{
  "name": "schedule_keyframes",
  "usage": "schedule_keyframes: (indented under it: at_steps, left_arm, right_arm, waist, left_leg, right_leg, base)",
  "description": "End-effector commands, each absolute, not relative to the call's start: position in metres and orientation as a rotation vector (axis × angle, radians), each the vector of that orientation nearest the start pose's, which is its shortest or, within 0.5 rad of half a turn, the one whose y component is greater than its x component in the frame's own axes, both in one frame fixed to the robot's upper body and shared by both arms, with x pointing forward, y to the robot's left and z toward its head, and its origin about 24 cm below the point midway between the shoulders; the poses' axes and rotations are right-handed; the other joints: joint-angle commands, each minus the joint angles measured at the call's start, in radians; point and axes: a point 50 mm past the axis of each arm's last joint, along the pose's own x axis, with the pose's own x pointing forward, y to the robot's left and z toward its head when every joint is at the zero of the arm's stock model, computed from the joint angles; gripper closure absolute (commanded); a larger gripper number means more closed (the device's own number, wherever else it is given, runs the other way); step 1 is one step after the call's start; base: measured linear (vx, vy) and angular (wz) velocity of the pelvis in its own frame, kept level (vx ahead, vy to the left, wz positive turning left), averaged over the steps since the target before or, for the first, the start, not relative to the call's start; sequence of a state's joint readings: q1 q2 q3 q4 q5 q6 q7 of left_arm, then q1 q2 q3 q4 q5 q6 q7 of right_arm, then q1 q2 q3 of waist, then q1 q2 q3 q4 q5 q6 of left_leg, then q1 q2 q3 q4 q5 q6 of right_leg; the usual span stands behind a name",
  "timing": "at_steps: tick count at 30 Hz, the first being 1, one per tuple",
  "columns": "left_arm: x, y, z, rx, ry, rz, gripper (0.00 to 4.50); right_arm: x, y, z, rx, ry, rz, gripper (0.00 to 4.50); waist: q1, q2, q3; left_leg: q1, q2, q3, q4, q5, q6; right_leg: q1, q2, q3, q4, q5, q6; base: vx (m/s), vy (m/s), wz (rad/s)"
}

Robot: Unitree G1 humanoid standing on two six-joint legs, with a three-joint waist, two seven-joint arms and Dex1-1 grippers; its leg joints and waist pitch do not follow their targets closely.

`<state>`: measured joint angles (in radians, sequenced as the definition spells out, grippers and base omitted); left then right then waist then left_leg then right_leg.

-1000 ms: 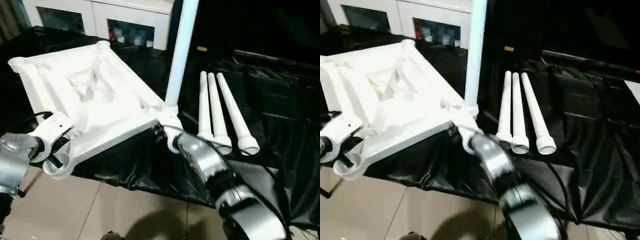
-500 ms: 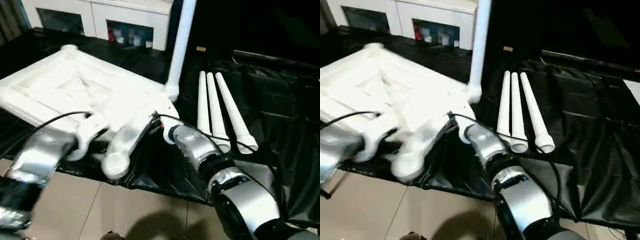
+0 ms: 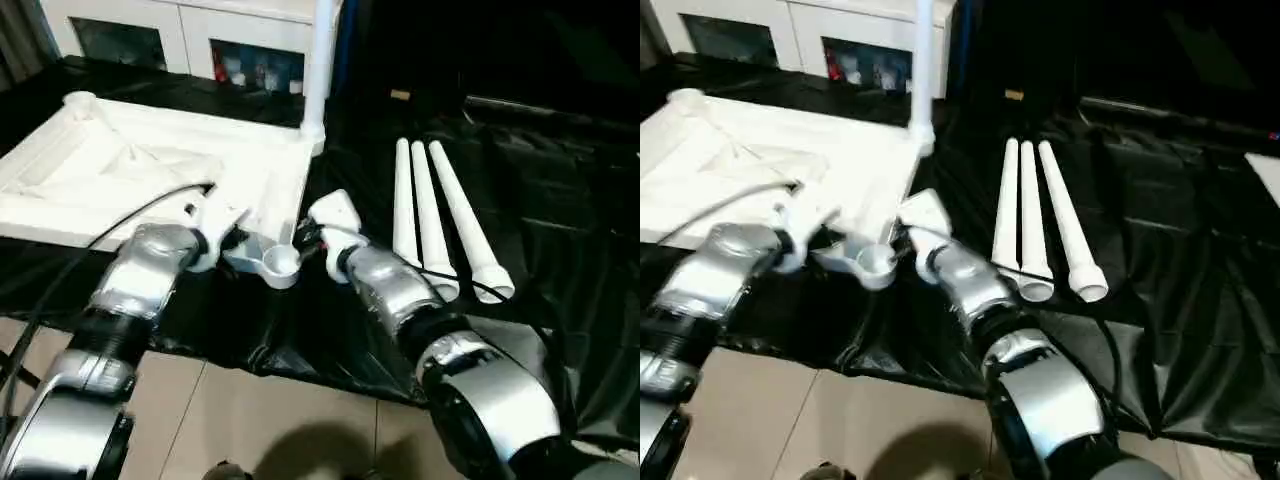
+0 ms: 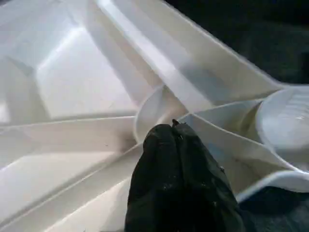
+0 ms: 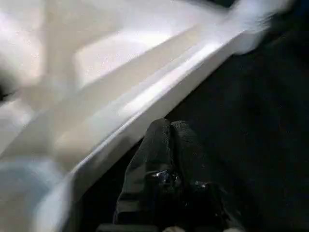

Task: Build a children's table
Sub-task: Rotate table base

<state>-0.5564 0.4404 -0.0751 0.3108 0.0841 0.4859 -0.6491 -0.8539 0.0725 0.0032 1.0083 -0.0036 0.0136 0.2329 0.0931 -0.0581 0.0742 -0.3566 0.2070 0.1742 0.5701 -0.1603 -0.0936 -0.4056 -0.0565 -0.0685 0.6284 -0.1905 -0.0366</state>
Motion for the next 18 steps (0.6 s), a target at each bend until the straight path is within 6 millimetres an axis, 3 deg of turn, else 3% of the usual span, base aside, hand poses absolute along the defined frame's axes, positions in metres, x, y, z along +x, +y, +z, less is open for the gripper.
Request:
schedule_keyframes:
  at_steps: [1, 2, 4, 5, 6, 7, 8, 10, 12, 18]
  left_arm:
    - [0.335, 0.191, 0.107, 0.384, 0.291, -0.521, 4.5]
    - [0.331, 0.19, 0.108, 0.362, 0.249, -0.529, 4.17]
    - [0.325, 0.19, 0.108, 0.319, 0.223, -0.527, 4.09]
    - [0.322, 0.188, 0.108, 0.301, 0.203, -0.54, 4.09]
    - [0.312, 0.185, 0.108, 0.269, 0.177, -0.58, 4.06]
    - [0.31, 0.184, 0.108, 0.273, 0.17, -0.59, 3.97]
    - [0.31, 0.184, 0.108, 0.274, 0.168, -0.593, 3.84]
    - [0.301, 0.182, 0.111, 0.287, 0.145, -0.66, 3.68]
    - [0.293, 0.177, 0.117, 0.301, 0.119, -0.739, 3.39]
    - [0.284, 0.172, 0.119, 0.307, 0.123, -0.819, 3.01]
  right_arm:
    - [0.373, -0.057, 0.072, 0.0, 0.186, 0.449, 4.19]
    - [0.374, -0.061, 0.074, 0.003, 0.174, 0.438, 4.11]
    - [0.375, -0.065, 0.077, 0.001, 0.166, 0.423, 4.0]
    - [0.376, -0.068, 0.078, -0.002, 0.164, 0.412, 4.0]
    - [0.381, -0.077, 0.082, -0.016, 0.171, 0.379, 3.87]
    - [0.382, -0.079, 0.083, -0.02, 0.176, 0.37, 3.76]
    - [0.383, -0.08, 0.084, -0.022, 0.178, 0.368, 3.71]
    - [0.388, -0.088, 0.087, -0.041, 0.198, 0.329, 3.56]
    - [0.391, -0.098, 0.09, -0.06, 0.223, 0.285, 3.27]
    - [0.394, -0.108, 0.091, -0.051, 0.267, 0.227, 2.86]
  waist:
    - [0.004, 0.042, -0.088]
    - [0.005, 0.038, -0.086]
    - [0.003, 0.035, -0.084]
    - [0.002, 0.028, -0.083]
    - [0.0, 0.013, -0.079]
    - [0.004, 0.021, -0.079]
    - [0.003, 0.022, -0.076]
    - [0.001, 0.013, -0.075]
    - [0.003, 0.012, -0.073]
    - [0.002, 0.015, -0.077]
  left_leg:
    - [0.007, 0.024, -0.009, -0.054, -0.173, -0.028]
    - [0.005, 0.023, -0.009, -0.054, -0.172, -0.022]
    - [0.008, 0.022, -0.007, -0.056, -0.197, -0.022]
    - [0.009, 0.021, -0.005, -0.057, -0.208, -0.02]
    - [0.01, 0.023, -0.003, -0.058, -0.233, -0.022]
    - [0.011, 0.026, -0.007, -0.058, -0.237, -0.026]
    - [0.011, 0.023, -0.005, -0.059, -0.251, -0.027]
    - [0.012, 0.021, -0.004, -0.059, -0.261, -0.026]
    - [0.011, 0.021, -0.005, -0.06, -0.26, -0.027]
    - [0.009, 0.018, -0.004, -0.057, -0.226, -0.034]
  right_leg:
    - [0.063, -0.078, 0.053, -0.049, 0.054, -0.209]
    - [0.064, -0.077, 0.053, -0.05, 0.052, -0.21]
    - [0.062, -0.075, 0.052, -0.055, 0.001, -0.207]
    - [0.059, -0.074, 0.052, -0.06, -0.028, -0.203]
    - [0.056, -0.076, 0.053, -0.068, -0.099, -0.192]
    - [0.056, -0.081, 0.053, -0.063, -0.117, -0.192]
    - [0.052, -0.077, 0.054, -0.071, -0.157, -0.176]
    - [0.049, -0.074, 0.054, -0.074, -0.198, -0.153]
    - [0.047, -0.076, 0.054, -0.076, -0.235, -0.133]
    - [0.047, -0.071, 0.054, -0.068, -0.172, -0.129]
  base:
    - [0.0, 0.0, 0.0]
    - [0.0, 0.0, 0.0]
    - [0.0, 0.0, 0.0]
    - [0.0, 0.0, 0.0]
    - [0.0, 0.0, 0.0]
    - [0.0, 0.0, 0.0]
    - [0.0, 0.0, 0.0]
    - [0.0, 0.0, 0.0]
    - [0.0, 0.0, 0.0]
    - [0.0, 0.0, 0.0]
